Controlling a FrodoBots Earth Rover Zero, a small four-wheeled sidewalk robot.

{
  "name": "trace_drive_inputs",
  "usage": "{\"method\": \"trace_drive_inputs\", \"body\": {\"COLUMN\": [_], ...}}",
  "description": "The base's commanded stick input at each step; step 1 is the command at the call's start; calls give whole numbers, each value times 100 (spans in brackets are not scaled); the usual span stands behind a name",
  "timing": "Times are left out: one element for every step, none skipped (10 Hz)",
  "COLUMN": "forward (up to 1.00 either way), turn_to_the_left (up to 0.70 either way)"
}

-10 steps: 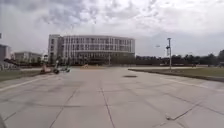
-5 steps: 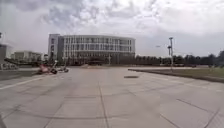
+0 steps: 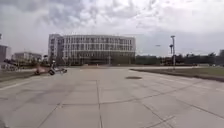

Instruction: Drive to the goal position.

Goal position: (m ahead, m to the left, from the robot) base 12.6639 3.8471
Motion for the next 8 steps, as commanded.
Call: {"method": "trace_drive_inputs", "body": {"forward": [70, 70, 70, 70, 70, 70, 70, 70], "turn_to_the_left": [-1, 0, 0, 0, 0, 0, 2, 10]}}
